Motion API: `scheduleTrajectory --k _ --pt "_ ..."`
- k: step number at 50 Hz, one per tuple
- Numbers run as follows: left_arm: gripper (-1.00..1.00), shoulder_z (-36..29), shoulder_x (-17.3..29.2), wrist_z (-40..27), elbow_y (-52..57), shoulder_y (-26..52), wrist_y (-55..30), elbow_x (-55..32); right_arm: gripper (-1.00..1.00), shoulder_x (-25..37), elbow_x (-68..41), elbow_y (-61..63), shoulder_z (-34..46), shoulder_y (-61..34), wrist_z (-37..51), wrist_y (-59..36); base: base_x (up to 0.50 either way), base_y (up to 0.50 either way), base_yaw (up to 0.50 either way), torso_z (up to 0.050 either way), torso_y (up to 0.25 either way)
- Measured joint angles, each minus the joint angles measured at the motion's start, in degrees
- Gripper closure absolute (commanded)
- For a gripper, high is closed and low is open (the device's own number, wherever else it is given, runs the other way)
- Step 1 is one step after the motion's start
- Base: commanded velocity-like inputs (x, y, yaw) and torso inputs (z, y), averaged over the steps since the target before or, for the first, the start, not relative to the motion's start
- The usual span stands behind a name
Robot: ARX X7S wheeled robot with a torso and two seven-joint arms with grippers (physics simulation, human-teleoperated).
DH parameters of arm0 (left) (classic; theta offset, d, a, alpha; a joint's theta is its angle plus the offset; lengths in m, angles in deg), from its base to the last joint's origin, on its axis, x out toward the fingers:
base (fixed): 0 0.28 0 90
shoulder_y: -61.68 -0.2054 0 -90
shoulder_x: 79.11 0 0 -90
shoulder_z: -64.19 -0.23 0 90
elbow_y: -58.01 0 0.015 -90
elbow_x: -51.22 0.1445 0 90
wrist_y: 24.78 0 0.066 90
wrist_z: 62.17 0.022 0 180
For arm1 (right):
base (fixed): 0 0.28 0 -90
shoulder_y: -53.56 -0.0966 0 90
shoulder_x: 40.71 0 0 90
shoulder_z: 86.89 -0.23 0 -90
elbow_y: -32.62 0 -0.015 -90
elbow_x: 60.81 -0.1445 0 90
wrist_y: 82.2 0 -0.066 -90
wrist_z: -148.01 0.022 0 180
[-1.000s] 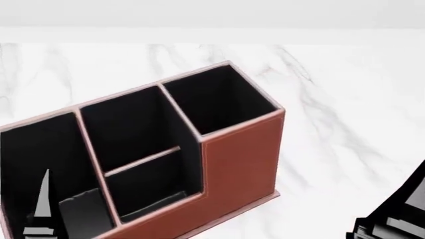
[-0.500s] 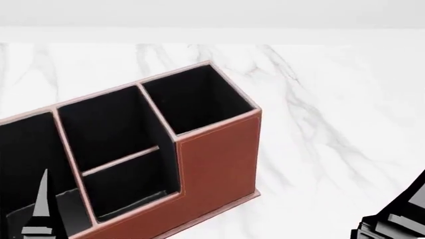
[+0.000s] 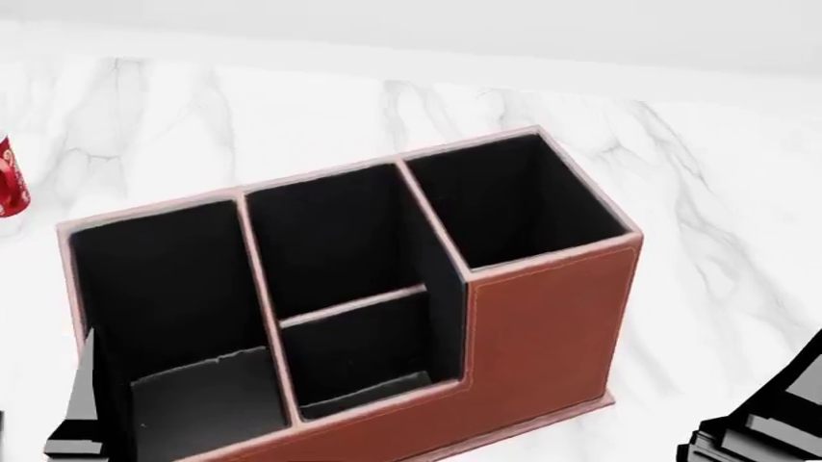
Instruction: Pick up the book and place it in the left compartment of the caddy.
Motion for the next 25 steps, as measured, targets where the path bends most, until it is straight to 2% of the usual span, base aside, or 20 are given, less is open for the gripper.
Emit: scheduleTrajectory --k 25 --pt "-1.00 -0.5 0.8 -1.0 0.2 0.1 -0.1 -0.5 -1.00 0.9 -0.8 0.0 0.9 0.3 -0.3 0.7 0.00 0.00 0.50 0.000 0.000"
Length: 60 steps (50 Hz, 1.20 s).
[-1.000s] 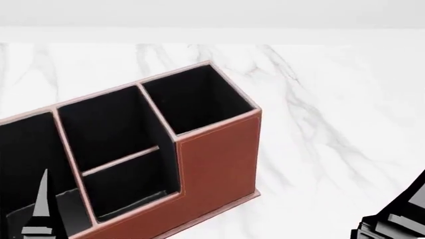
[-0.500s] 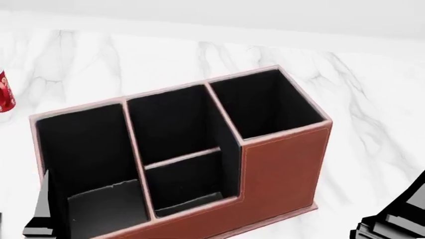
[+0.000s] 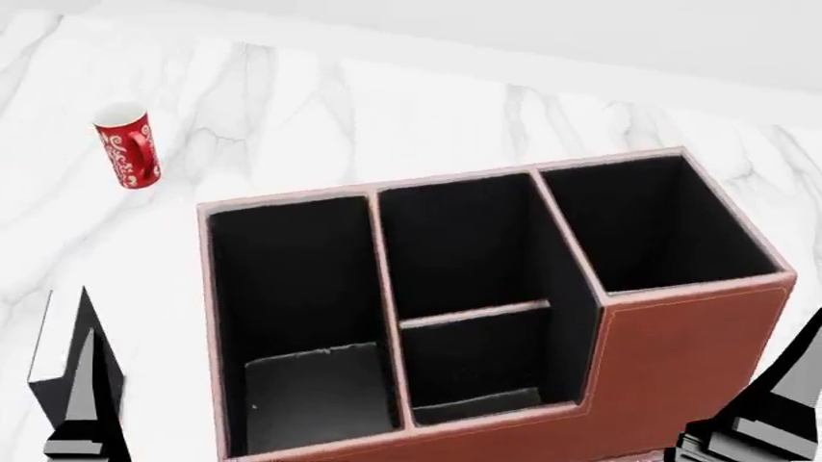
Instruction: Pick up the book and place it in the left compartment of the caddy.
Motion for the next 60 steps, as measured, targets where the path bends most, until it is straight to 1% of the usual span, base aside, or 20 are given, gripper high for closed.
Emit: scheduleTrajectory --k 40,60 --pt "-1.00 -0.6 1.1 -1.3 -0.3 0.1 0.2 -0.7 -1.00 0.9 -0.6 -0.3 1.2 0.2 0.0 1.2 0.00 0.00 0.50 0.000 0.000" --pt "-1.00 -1.1 1.5 -1.8 -0.5 0.3 0.2 -1.0 -1.00 1.2 -1.4 -0.5 2.1 0.6 -1.5 4.2 0.01 -0.02 0.01 0.000 0.000"
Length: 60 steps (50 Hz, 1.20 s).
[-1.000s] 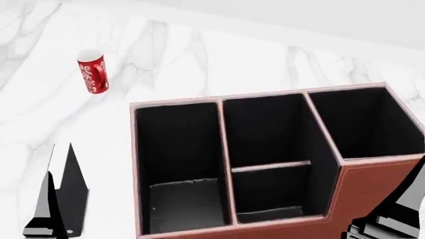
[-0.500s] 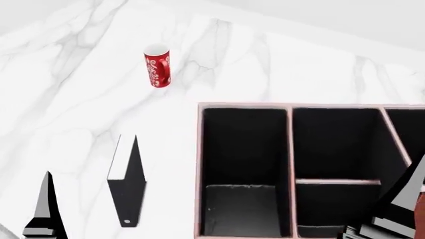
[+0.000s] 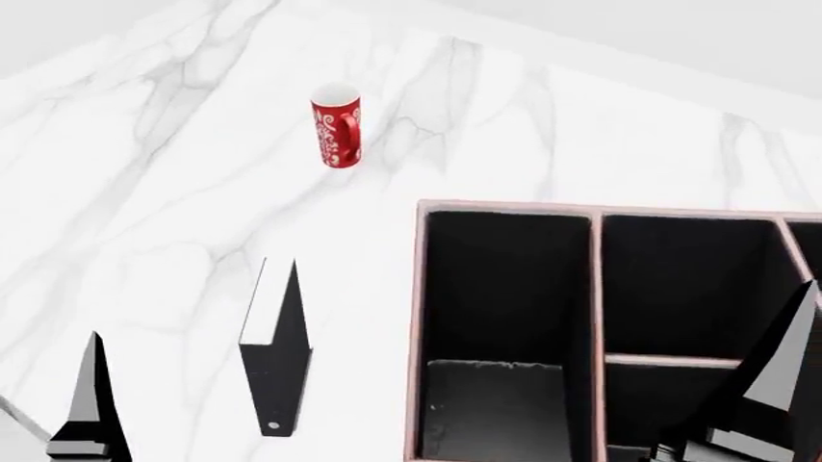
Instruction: Pick up the book and place it in the left compartment of the caddy.
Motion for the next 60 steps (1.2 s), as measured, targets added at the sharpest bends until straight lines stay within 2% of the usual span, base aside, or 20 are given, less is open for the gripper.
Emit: scheduleTrajectory --k 21,49,60 --pt "-1.00 -0.2 0.4 -0.4 0.0 0.0 0.2 -0.4 -1.00 0.2 -1.4 -0.3 0.2 0.3 -0.6 1.9 0.26 -0.40 0.00 0.000 0.000" --pt "-1.00 -0.6 1.0 -0.7 -0.8 0.3 -0.1 -1.1 -1.00 1.3 -1.0 0.1 1.0 -0.2 1.0 0.0 -0.06 -0.04 0.00 0.000 0.000" --pt "-1.00 -2.0 1.6 -0.1 -3.2 2.2 -3.4 -2.1 -1.00 1.6 -0.6 0.1 1.7 -0.3 1.1 0.0 0.00 0.00 0.00 0.000 0.000"
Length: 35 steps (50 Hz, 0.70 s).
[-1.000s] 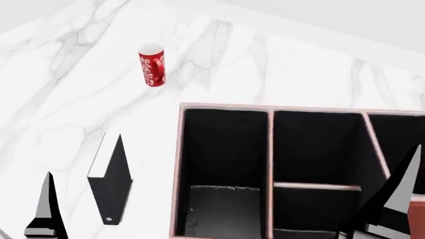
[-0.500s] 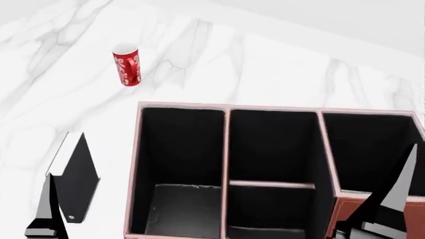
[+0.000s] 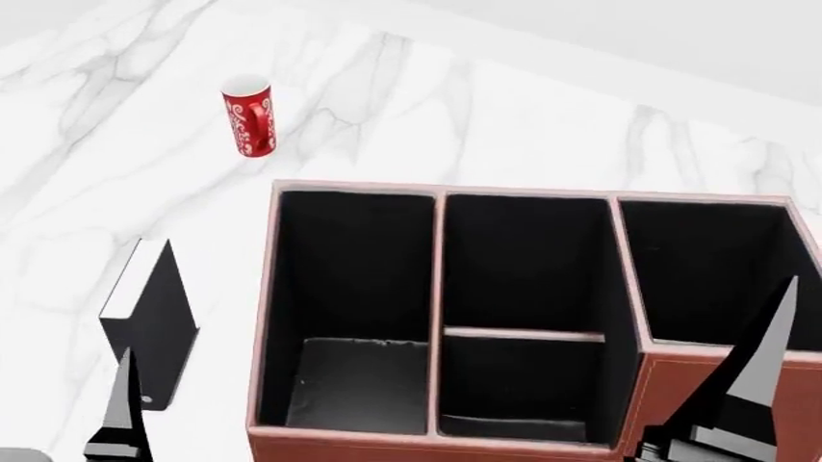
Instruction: Pick up the book and place it in the left compartment of the caddy.
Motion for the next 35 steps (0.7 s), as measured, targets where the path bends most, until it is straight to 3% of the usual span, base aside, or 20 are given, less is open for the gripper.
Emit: scheduleTrajectory --k 15,35 --pt "-1.00 -2.8 0.0 1.6 -6.1 7.1 -4.9 -0.7 -1.00 0.4 0.2 -0.1 0.6 -0.2 0.2 0.0 0.00 0.00 0.00 0.000 0.000" --pt "-1.00 -4.5 -2.0 4.1 -17.6 14.9 -5.0 -1.1 -1.00 0.9 0.4 -0.3 1.5 -0.4 0.5 -0.2 0.00 0.00 0.00 0.000 0.000"
